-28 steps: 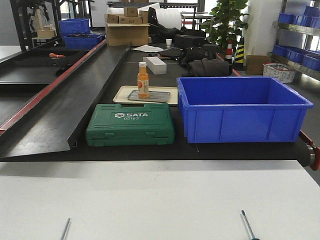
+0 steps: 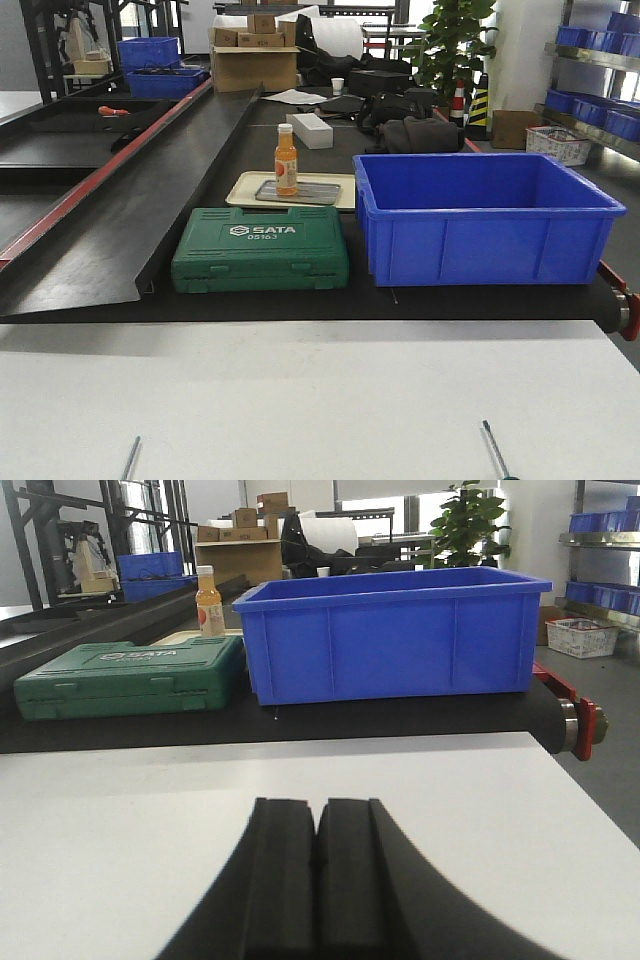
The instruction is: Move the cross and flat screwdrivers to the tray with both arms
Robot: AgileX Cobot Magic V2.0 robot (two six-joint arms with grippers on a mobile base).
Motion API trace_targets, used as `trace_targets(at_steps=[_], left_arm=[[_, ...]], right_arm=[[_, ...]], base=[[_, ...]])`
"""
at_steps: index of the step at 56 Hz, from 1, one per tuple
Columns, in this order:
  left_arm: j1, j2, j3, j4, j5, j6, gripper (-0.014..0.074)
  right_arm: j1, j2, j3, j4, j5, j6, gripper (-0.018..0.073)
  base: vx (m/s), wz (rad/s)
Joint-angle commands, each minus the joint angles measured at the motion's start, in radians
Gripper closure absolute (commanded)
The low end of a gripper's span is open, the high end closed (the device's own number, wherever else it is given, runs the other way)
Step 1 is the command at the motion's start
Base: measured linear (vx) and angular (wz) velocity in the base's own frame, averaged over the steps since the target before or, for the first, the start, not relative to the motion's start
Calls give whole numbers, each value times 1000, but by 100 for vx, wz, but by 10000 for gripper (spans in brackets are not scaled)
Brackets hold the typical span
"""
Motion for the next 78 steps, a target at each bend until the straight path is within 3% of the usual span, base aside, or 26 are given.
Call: trace_targets(at_steps=[1,11,21,24,34,48,69,78], left_arm=[[-1,-3,-26,0,-86,-6,594],[-1,-2,-29,0,-123,0,594],[-1,-2,-46,-2,-397,-6,594],[-1,-1,-68,-3,-432,-6,594],[-1,110,-332,-3,-319,0,594],[-1,519,-758,0,-112,32,594],[-1,888,-802,-2,-63,25,587],[-1,945,-802,-2,-65,25,519]], right_arm=[[-6,-6,7,-8,-82,-3,567],[-6,-6,7,-8,-121,-3,567],[-6,-6,0,-9,-320,-9,567],[-6,-6,-24,-9,-353,-19,567],[-6,78,-276,1,-222,-105,567],[-6,444,-648,21,-39,-105,567],[-6,786,-690,21,-7,-105,557],[-6,840,-690,21,-7,-105,451]], base=[[0,0],[0,0],[0,0],[0,0],[0,-1],[0,0],[0,0],[0,0]])
